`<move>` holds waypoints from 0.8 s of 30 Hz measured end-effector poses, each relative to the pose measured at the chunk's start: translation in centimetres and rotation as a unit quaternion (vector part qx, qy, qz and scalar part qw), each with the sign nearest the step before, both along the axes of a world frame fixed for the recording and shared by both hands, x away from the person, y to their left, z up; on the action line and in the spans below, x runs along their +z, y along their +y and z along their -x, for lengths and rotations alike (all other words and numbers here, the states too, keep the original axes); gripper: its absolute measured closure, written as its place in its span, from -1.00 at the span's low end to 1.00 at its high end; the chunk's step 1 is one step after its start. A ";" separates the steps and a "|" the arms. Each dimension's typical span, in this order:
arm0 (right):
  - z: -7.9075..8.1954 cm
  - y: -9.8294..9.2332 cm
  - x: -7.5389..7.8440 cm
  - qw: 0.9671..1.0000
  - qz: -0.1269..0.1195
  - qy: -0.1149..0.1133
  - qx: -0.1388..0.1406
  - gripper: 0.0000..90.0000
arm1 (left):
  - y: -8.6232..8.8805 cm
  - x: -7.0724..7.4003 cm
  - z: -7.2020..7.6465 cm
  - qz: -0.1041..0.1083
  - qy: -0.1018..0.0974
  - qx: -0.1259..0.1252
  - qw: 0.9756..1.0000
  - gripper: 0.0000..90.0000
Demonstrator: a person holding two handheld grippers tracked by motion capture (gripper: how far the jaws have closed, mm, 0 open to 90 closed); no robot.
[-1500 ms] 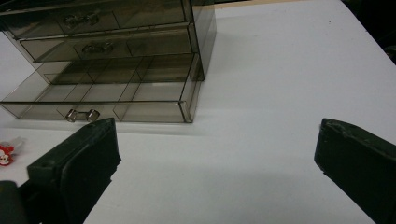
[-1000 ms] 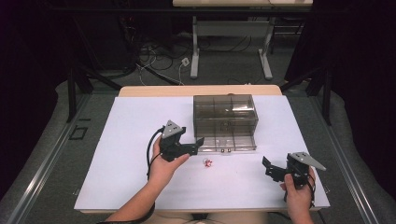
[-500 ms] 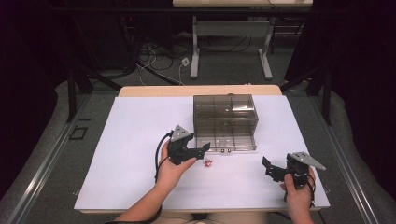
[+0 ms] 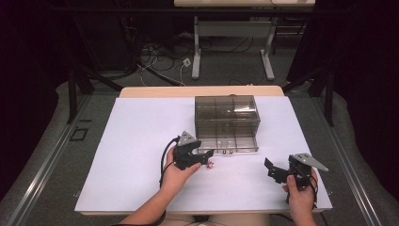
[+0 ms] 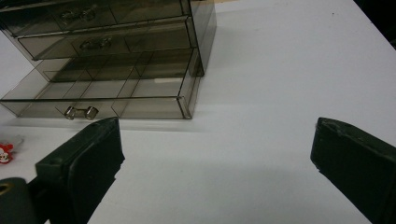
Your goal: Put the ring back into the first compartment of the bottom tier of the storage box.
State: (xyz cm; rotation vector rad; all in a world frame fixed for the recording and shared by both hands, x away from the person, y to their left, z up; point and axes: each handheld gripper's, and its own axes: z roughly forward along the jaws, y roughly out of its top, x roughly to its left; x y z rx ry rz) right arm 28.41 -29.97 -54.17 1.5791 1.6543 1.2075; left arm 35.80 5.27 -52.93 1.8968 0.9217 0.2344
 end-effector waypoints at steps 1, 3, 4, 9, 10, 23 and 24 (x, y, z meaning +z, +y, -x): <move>0.0 0.0 0.0 1.000 0.000 -0.002 -0.001 -0.96 | 0.0 0.0 0.0 -0.010 -0.005 -0.007 1.000 -0.24; 0.0 0.0 0.0 1.000 0.002 0.001 0.001 -0.96 | -0.2 0.1 0.1 -0.015 -0.007 -0.010 1.000 -0.24; 0.0 0.0 0.0 1.000 0.001 0.001 0.001 -0.96 | -0.3 0.1 0.1 -0.019 -0.007 -0.012 1.000 -0.23; -0.1 -0.1 -0.1 1.000 -0.001 0.001 0.004 -0.95 | -0.7 0.0 0.2 -0.021 0.007 -0.023 0.999 -0.14; -0.1 -0.1 -0.1 1.000 -0.001 0.001 0.004 -0.95 | -0.8 -0.1 0.2 -0.024 0.009 -0.025 0.999 -0.14; -0.1 -0.1 -0.1 1.000 -0.003 0.004 0.001 -0.94 | -1.4 -0.9 0.3 -0.017 0.053 -0.027 0.998 0.04; -0.1 -0.1 -0.1 1.000 -0.002 0.004 0.001 -0.94 | -1.4 -1.0 0.2 -0.016 0.056 -0.026 0.998 0.05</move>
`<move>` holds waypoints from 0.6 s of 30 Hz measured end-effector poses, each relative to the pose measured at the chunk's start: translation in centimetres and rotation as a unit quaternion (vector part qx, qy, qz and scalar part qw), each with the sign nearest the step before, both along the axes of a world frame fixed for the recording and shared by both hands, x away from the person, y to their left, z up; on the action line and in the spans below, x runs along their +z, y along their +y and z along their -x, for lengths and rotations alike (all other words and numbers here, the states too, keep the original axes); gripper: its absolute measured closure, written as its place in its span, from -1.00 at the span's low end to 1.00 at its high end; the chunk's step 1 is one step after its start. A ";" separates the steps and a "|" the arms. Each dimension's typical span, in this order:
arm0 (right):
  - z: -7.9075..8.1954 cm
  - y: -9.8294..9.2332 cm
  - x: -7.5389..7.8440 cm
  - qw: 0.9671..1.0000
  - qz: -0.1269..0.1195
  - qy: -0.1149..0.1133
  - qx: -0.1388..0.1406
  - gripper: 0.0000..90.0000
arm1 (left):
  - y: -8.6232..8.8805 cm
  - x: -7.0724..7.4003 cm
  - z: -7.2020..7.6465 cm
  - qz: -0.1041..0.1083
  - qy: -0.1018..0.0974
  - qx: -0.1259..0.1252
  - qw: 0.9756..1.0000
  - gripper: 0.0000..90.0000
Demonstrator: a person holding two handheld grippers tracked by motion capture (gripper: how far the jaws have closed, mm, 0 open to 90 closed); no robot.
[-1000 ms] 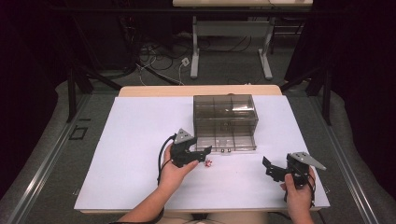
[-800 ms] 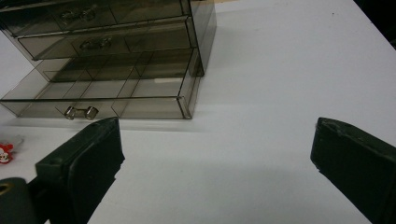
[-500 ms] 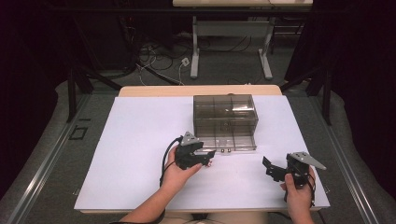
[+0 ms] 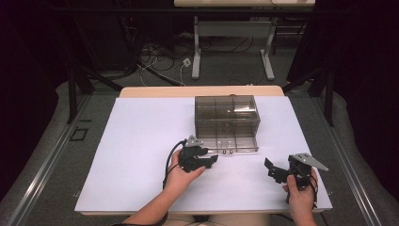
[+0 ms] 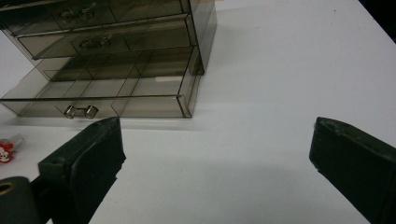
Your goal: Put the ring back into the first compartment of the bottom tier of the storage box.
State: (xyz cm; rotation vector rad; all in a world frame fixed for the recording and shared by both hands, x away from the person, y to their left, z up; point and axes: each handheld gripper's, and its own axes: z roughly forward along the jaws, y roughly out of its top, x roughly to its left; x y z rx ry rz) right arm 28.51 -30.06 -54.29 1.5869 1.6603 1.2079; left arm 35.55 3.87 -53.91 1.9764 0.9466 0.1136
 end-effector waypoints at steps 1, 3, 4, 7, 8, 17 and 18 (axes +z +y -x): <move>0.0 0.0 0.0 1.000 -0.002 -0.003 0.000 -0.94 | 0.0 -0.1 0.0 0.000 0.005 0.000 1.000 0.06; 0.0 0.0 0.0 1.000 -0.002 -0.003 0.002 -0.94 | 0.0 -0.3 0.0 -0.002 0.011 -0.002 1.000 0.10; 0.0 0.0 0.0 1.000 -0.002 -0.003 0.002 -0.94 | -0.1 -0.4 0.0 -0.003 0.008 -0.002 1.000 0.10; 0.0 -0.1 0.0 1.000 0.000 0.002 0.002 -0.94 | -0.1 -0.7 0.1 -0.007 0.018 -0.003 1.000 0.15; 0.0 -0.1 0.0 1.000 0.000 0.002 0.002 -0.94 | -0.2 -0.8 0.1 -0.008 0.018 -0.004 1.000 0.15; 0.0 -0.1 -0.1 1.000 -0.002 0.005 0.002 -0.93 | -0.3 -1.6 0.0 -0.029 0.029 -0.009 0.999 0.32; 0.0 -0.1 -0.1 1.000 -0.002 0.005 0.002 -0.93 | -0.4 -1.6 0.1 -0.025 0.031 -0.004 0.999 0.32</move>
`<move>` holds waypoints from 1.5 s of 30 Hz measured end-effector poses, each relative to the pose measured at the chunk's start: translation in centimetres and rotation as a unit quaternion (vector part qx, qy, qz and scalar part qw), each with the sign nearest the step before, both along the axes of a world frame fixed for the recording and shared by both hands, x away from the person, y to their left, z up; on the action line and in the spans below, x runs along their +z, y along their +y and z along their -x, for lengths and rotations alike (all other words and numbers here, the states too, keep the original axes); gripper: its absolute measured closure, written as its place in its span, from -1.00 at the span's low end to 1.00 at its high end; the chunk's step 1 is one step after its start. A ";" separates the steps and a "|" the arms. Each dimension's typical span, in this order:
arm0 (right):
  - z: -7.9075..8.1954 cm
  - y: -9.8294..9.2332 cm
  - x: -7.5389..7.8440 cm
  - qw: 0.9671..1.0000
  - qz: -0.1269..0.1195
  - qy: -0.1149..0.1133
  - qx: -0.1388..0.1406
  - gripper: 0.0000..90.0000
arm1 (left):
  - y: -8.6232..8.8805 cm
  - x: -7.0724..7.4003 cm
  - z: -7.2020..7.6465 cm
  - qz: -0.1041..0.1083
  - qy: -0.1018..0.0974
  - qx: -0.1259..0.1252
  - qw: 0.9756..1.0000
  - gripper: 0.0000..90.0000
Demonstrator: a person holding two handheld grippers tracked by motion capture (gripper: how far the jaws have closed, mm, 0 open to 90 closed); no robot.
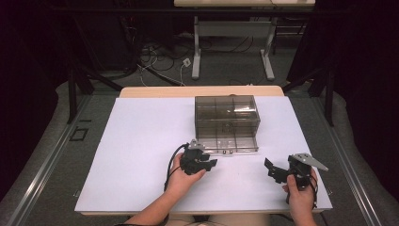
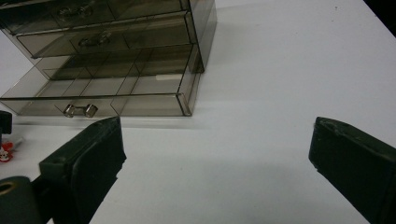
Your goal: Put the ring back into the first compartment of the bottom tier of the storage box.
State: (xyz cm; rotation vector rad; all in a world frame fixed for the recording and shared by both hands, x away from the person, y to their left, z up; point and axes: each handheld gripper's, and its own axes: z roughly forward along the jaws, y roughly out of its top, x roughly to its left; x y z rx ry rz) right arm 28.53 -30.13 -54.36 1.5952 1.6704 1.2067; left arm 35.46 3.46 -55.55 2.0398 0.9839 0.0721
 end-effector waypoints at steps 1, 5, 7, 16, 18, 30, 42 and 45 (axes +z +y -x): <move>0.0 0.0 0.0 1.000 -0.001 -0.003 0.000 -0.93 | 0.0 0.0 0.0 0.000 0.003 0.000 1.000 0.32; -0.1 0.0 -0.1 1.000 0.000 -0.003 0.000 -0.93 | 0.1 -0.1 0.2 -0.001 0.010 0.001 1.000 0.38; -0.1 0.0 -0.1 1.000 -0.001 -0.002 0.000 -0.93 | 0.1 -0.2 0.2 -0.006 0.011 -0.002 1.000 0.42; -0.1 0.0 -0.1 1.000 -0.005 0.001 0.001 -0.93 | 0.4 -0.2 0.1 -0.017 0.014 -0.003 1.000 0.58; -0.1 0.0 -0.1 1.000 -0.004 0.002 0.000 -0.93 | 0.4 -0.2 0.1 -0.017 0.013 -0.004 1.000 0.63; -0.1 0.0 -0.2 1.000 -0.005 -0.001 0.001 -0.93 | 0.4 0.2 0.0 -0.017 0.006 -0.002 1.000 0.66; -0.1 -0.1 -0.1 1.000 -0.003 0.003 -0.001 -0.92 | 0.6 1.1 -0.3 -0.012 -0.006 -0.001 1.000 0.66; -0.1 -0.1 -0.1 1.000 -0.004 0.001 0.001 -0.92 | 0.6 1.3 -0.3 -0.012 -0.005 -0.001 1.000 0.66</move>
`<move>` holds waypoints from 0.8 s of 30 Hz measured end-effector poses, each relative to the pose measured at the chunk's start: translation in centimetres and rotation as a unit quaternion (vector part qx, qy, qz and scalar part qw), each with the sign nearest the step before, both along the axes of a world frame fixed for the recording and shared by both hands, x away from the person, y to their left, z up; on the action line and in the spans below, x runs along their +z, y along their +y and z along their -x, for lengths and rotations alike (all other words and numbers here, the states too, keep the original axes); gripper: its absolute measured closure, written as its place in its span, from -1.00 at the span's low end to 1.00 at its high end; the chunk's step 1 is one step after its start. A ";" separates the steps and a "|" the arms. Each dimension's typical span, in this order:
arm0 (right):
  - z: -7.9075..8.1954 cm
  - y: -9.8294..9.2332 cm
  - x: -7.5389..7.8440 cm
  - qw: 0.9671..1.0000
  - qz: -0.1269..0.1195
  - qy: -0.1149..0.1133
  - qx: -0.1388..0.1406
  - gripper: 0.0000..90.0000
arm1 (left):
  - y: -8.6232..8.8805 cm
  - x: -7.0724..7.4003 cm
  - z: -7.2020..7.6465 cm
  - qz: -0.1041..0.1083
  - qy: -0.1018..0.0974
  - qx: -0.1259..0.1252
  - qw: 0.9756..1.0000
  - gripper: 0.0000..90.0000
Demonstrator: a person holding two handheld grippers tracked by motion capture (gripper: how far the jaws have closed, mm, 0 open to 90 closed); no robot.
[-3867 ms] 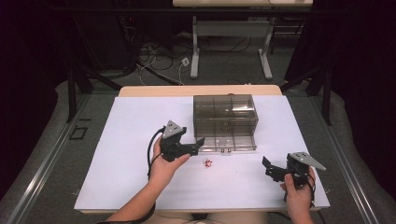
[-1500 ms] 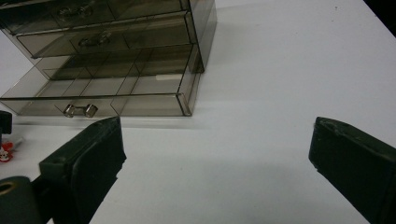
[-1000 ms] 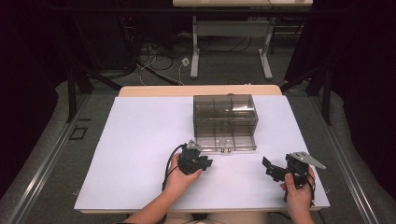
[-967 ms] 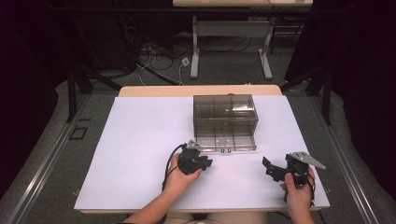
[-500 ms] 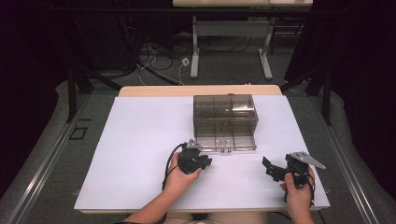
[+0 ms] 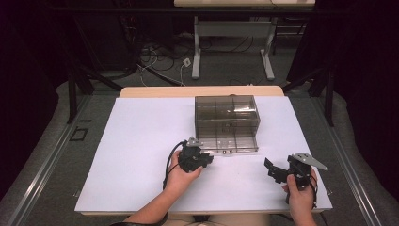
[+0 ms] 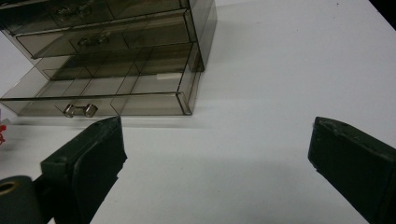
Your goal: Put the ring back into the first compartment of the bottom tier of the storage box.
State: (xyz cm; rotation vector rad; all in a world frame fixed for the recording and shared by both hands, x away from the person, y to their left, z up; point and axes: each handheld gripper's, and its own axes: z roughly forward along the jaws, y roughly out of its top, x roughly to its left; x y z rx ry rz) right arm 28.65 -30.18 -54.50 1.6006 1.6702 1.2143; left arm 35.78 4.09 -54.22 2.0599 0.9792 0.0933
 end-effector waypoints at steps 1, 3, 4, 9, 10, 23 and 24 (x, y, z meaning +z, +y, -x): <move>0.0 0.0 0.0 1.000 0.000 0.000 0.000 -0.92 | 0.0 0.0 0.0 0.003 -0.001 0.002 1.000 0.66; 0.0 0.0 0.0 1.000 0.000 0.002 -0.001 -0.92 | 0.0 0.2 0.0 0.005 -0.002 0.006 1.000 0.66; 0.0 0.0 0.0 1.000 0.001 0.002 -0.002 -0.92 | 0.0 0.3 -0.1 0.005 -0.003 0.005 1.000 0.66; 0.0 0.0 0.0 1.000 0.001 0.004 -0.002 -0.92 | 0.1 0.7 -0.2 0.005 -0.008 0.006 1.000 0.66; 0.0 0.0 0.0 1.000 0.002 0.002 -0.002 -0.92 | 0.1 0.8 -0.2 0.006 -0.009 0.008 1.000 0.66; 0.2 -0.2 0.2 1.000 0.006 0.025 0.003 -0.92 | 0.5 2.1 -0.9 0.018 -0.016 0.015 1.000 0.66; 0.0 -0.1 0.0 1.000 0.002 0.005 -0.004 -0.92 | 0.6 2.2 -0.9 0.016 -0.018 0.015 1.000 0.66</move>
